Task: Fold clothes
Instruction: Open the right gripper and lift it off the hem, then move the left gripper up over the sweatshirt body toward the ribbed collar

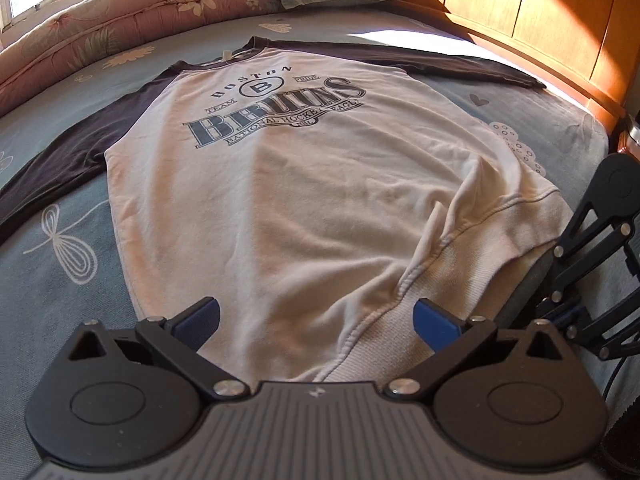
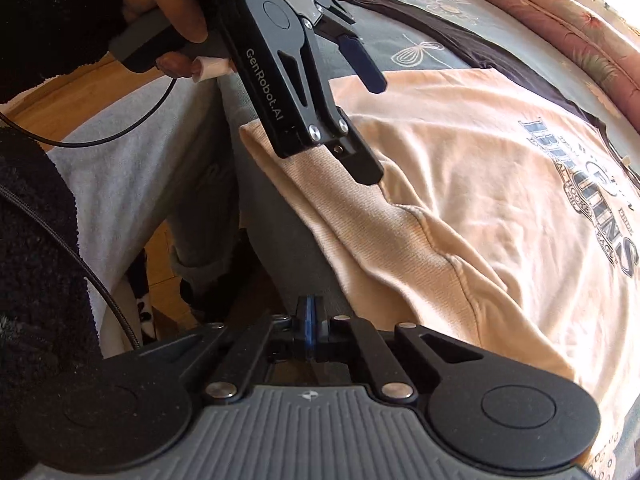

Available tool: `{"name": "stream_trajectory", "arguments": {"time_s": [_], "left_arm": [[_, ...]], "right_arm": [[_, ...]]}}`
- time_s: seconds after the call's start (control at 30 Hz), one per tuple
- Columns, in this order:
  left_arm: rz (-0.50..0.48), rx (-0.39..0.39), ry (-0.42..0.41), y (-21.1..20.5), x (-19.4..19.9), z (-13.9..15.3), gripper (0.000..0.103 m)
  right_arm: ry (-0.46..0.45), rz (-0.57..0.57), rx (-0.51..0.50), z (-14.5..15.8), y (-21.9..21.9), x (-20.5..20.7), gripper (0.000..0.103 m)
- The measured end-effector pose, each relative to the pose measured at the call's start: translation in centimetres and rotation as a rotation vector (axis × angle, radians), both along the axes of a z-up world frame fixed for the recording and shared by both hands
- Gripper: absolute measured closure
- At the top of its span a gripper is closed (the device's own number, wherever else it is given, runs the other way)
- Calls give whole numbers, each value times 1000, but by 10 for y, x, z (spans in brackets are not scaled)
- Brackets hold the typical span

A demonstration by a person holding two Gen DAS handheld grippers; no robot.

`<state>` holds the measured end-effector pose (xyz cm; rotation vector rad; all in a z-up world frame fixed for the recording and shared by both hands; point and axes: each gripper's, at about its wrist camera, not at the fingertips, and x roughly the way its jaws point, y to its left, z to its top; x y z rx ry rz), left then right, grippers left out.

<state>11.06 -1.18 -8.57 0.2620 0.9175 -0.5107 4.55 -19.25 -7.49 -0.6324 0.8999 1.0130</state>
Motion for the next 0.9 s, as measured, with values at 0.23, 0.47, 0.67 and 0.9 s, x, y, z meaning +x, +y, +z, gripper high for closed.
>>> {"name": "stream_trajectory", "arguments": {"time_s": [0.23,0.47,0.67,0.9], "left_arm": [[5,2,56,26,-11,-14,1],[-23,31,34,11,-13,-4,1],[-53,1,-6,-5,-12,11,1],[-72,-11,-31,-32,3,17,1]], "right_arm": [[-152,-313,13,20,-66,11,73],[-29,-384,-63,-4,-94,18,71],[31,-399,-154,-2,-117,0,74],[-89,-395,31,17,-75,13,70]]}}
